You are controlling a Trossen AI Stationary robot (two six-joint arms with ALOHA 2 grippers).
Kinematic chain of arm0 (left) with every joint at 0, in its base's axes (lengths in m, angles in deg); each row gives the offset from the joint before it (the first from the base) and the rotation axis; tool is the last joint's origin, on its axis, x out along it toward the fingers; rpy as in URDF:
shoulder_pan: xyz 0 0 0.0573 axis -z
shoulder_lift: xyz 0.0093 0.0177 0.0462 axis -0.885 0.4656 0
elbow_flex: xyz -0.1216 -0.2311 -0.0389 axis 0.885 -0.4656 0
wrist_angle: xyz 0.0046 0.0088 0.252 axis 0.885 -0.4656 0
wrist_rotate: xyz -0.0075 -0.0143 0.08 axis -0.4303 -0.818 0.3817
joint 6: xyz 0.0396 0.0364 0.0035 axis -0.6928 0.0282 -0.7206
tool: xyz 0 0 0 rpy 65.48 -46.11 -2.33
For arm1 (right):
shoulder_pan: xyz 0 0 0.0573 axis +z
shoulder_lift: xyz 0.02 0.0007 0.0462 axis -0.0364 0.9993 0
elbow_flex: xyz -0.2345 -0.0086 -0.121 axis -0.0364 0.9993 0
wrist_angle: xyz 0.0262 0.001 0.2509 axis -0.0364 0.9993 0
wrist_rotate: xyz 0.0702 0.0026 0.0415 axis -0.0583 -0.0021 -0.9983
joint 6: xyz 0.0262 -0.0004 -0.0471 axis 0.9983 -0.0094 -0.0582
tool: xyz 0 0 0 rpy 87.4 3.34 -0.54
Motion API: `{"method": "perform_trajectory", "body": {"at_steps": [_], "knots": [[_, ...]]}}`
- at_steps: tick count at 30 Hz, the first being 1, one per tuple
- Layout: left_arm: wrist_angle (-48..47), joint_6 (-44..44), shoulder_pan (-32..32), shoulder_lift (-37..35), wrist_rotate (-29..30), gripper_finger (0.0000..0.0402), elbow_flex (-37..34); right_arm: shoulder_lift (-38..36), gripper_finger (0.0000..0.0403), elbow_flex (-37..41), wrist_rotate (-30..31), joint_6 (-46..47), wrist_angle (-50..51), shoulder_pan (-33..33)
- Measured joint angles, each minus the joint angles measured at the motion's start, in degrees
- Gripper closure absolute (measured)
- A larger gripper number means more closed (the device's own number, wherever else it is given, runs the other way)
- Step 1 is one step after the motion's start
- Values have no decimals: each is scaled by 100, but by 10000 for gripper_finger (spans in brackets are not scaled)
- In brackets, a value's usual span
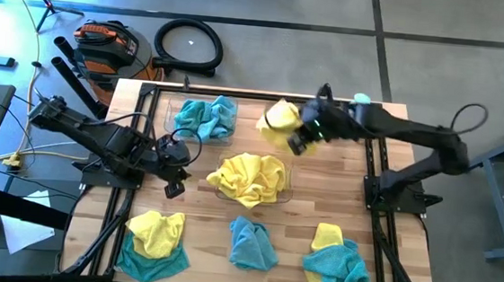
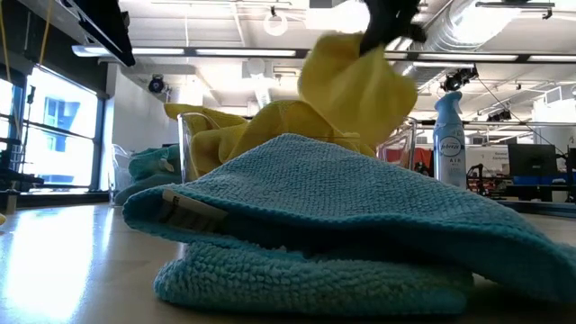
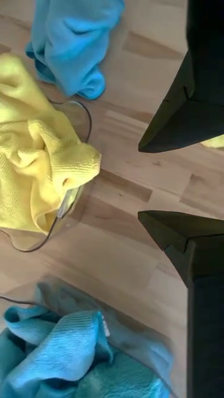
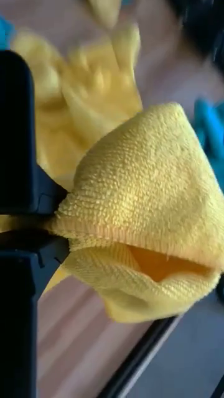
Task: Sort microfiber towel by color & place in baskets
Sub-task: Put the yellow towel into the bottom transparent bin
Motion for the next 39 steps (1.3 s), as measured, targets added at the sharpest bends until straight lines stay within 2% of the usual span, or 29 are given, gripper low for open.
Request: {"method": "perform_trajectory", "body": {"at_steps": [5,9,12,17,27,30,36,39], "knots": [[2,-336,-140,0,2,250,0,-419,400,0,763,1016,122,1360],[7,-545,-285,0,-66,250,0,-303,401,0,1319,1697,119,2316],[15,-657,-382,-2,-219,250,0,-68,401,0,1713,2179,111,2788],[26,-769,-456,0,-299,250,0,474,402,0,2098,2548,-52,3073],[28,-771,-453,0,-306,250,0,1506,402,2,3222,1776,-921,2722],[28,-770,-453,0,-306,250,0,1644,402,2,3034,1782,-805,2586],[30,-771,-453,0,-306,250,0,1873,402,2,1083,1903,-502,2443],[29,-771,-453,0,-304,250,0,1977,402,2,678,2210,-319,2395]]}}
